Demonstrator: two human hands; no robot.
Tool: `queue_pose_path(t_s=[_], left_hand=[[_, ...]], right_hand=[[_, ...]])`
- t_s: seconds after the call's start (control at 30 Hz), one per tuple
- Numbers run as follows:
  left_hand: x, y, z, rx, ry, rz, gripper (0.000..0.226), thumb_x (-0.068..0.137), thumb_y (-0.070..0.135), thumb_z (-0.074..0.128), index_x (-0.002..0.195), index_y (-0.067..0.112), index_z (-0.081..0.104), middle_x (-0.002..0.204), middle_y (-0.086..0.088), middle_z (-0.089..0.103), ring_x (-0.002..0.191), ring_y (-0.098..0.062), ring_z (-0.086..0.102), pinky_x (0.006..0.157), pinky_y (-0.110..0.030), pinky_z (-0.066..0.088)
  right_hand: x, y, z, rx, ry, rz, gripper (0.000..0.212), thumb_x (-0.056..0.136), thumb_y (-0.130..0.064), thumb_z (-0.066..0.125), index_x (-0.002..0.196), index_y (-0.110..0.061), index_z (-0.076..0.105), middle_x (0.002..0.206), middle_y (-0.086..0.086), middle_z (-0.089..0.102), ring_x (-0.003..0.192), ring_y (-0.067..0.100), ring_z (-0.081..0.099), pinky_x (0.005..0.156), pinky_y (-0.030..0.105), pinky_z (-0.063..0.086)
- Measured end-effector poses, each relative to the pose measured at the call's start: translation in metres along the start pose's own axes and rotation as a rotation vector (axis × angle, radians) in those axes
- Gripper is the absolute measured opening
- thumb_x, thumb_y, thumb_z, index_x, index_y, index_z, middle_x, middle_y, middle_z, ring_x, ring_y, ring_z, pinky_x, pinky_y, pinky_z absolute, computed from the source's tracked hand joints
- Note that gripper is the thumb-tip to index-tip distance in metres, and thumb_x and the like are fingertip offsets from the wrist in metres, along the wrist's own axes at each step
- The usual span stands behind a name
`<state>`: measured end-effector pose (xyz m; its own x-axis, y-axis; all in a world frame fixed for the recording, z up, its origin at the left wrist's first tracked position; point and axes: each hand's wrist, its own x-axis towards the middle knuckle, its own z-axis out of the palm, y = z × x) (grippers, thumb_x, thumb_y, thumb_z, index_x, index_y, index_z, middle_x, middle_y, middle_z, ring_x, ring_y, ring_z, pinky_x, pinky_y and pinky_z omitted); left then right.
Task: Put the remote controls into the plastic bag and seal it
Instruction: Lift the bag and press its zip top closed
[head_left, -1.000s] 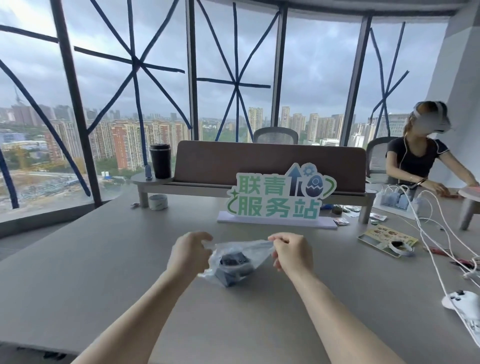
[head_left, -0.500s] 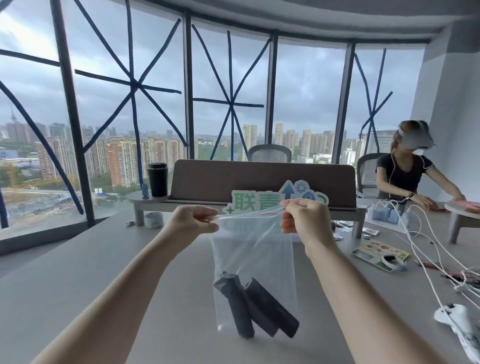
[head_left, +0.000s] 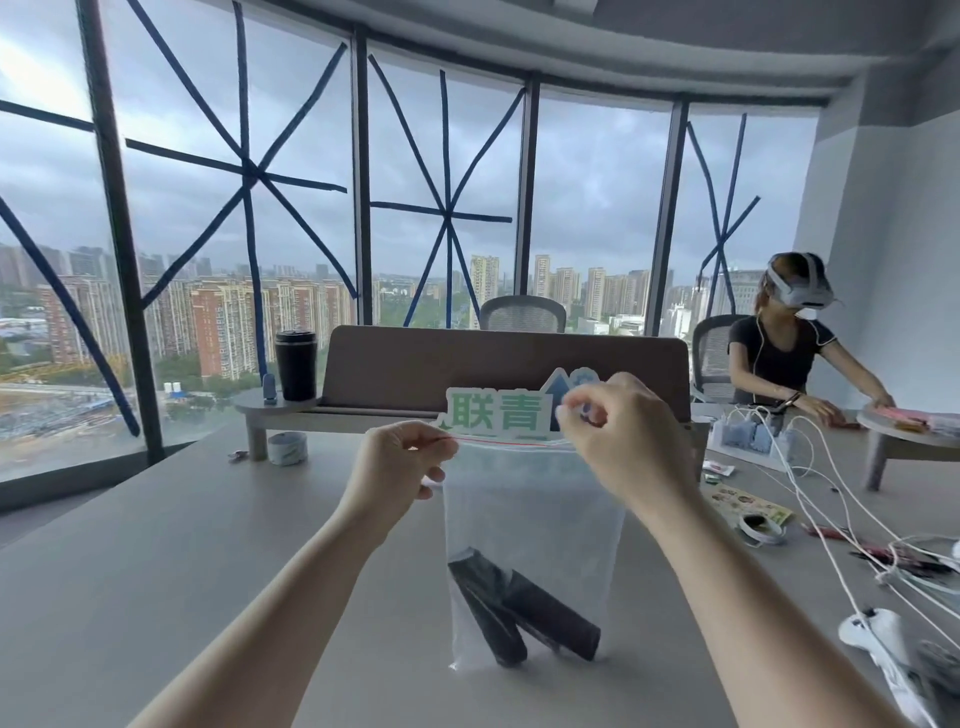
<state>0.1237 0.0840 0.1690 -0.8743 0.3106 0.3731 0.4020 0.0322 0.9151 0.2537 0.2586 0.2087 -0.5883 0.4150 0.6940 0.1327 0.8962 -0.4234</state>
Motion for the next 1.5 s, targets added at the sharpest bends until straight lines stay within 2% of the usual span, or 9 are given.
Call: queue_pose_path(t_s=[0.1, 0.17, 0.53, 0.67, 0.87, 1.0, 1.07, 1.27, 1.5], left_hand=[[0.000, 0.012, 0.015, 0.057, -0.063, 0.056, 0.007, 0.079, 0.011, 0.070, 0.073, 0.013, 0.071, 0.061, 0.002, 0.064, 0.047, -0.006, 0.056, 0.044, -0.022, 0.047], [0.000, 0.018, 0.019, 0.091, -0.092, 0.093, 0.008, 0.078, 0.010, 0.070, 0.071, 0.012, 0.072, 0.054, 0.006, 0.060, 0.047, -0.007, 0.056, 0.045, -0.026, 0.048], [-0.005, 0.032, 0.018, -0.018, -0.125, 0.068, 0.005, 0.081, 0.008, 0.068, 0.079, 0.004, 0.071, 0.062, 0.000, 0.063, 0.047, -0.007, 0.053, 0.042, -0.023, 0.046], [0.000, 0.044, 0.016, 0.084, -0.144, 0.124, 0.009, 0.079, 0.007, 0.069, 0.071, 0.010, 0.072, 0.060, 0.001, 0.061, 0.044, -0.006, 0.051, 0.039, -0.019, 0.042], [0.002, 0.045, 0.011, 0.129, -0.130, 0.156, 0.006, 0.080, 0.006, 0.069, 0.075, 0.005, 0.073, 0.047, 0.009, 0.055, 0.034, -0.002, 0.044, 0.037, -0.013, 0.036], [0.002, 0.043, 0.006, 0.128, -0.110, 0.156, 0.005, 0.078, 0.007, 0.070, 0.078, 0.003, 0.074, 0.054, -0.007, 0.061, 0.039, -0.010, 0.044, 0.038, -0.019, 0.037], [0.002, 0.043, 0.004, 0.128, -0.109, 0.153, 0.005, 0.078, 0.008, 0.071, 0.078, 0.004, 0.074, 0.058, -0.015, 0.060, 0.039, -0.011, 0.043, 0.038, -0.020, 0.037], [0.004, 0.043, 0.005, 0.149, -0.094, 0.187, 0.006, 0.079, 0.006, 0.069, 0.076, 0.003, 0.073, 0.037, 0.012, 0.053, 0.032, -0.002, 0.040, 0.037, -0.010, 0.033], [0.008, 0.033, 0.010, 0.176, -0.046, 0.205, 0.012, 0.080, 0.007, 0.067, 0.068, 0.008, 0.069, 0.050, 0.010, 0.054, 0.042, -0.001, 0.042, 0.052, -0.019, 0.039]], right_hand=[[-0.001, -0.020, 0.009, 0.001, -0.219, -0.216, 0.034, 0.083, -0.047, 0.067, 0.110, -0.026, 0.071, 0.106, -0.006, 0.064, 0.106, 0.013, 0.051, 0.089, 0.035, 0.041], [0.003, -0.026, 0.012, -0.025, -0.248, -0.214, 0.027, 0.083, -0.044, 0.068, 0.102, -0.025, 0.075, 0.102, -0.007, 0.070, 0.104, 0.016, 0.056, 0.092, 0.037, 0.044], [0.020, -0.036, 0.000, 0.033, -0.365, -0.088, 0.015, 0.078, -0.037, 0.074, 0.073, -0.023, 0.077, 0.059, -0.013, 0.061, 0.071, 0.008, 0.061, 0.071, 0.034, 0.054], [0.026, -0.043, -0.009, 0.033, -0.426, -0.082, 0.017, 0.080, -0.038, 0.074, 0.077, -0.022, 0.076, 0.070, -0.006, 0.069, 0.056, 0.001, 0.055, 0.055, 0.016, 0.041], [0.023, -0.049, -0.005, 0.013, -0.389, -0.103, 0.017, 0.085, -0.036, 0.069, 0.085, -0.021, 0.076, 0.057, -0.010, 0.056, 0.063, 0.000, 0.048, 0.051, 0.014, 0.026], [0.020, -0.049, -0.002, 0.001, -0.345, -0.135, 0.015, 0.084, -0.039, 0.069, 0.089, -0.028, 0.079, 0.082, -0.007, 0.072, 0.074, 0.009, 0.043, 0.054, 0.014, 0.023], [0.020, -0.048, 0.001, 0.005, -0.330, -0.147, 0.014, 0.084, -0.039, 0.069, 0.087, -0.030, 0.079, 0.085, -0.008, 0.074, 0.069, 0.007, 0.043, 0.055, 0.017, 0.028], [0.025, -0.044, 0.014, 0.072, -0.331, -0.145, 0.014, 0.081, -0.032, 0.070, 0.072, -0.023, 0.074, 0.055, -0.010, 0.059, 0.057, 0.004, 0.053, 0.060, 0.031, 0.048], [0.020, -0.048, 0.022, -0.007, -0.332, -0.234, 0.016, 0.088, -0.028, 0.058, 0.075, -0.022, 0.065, 0.080, -0.006, 0.066, 0.079, 0.022, 0.061, 0.073, 0.040, 0.053]])
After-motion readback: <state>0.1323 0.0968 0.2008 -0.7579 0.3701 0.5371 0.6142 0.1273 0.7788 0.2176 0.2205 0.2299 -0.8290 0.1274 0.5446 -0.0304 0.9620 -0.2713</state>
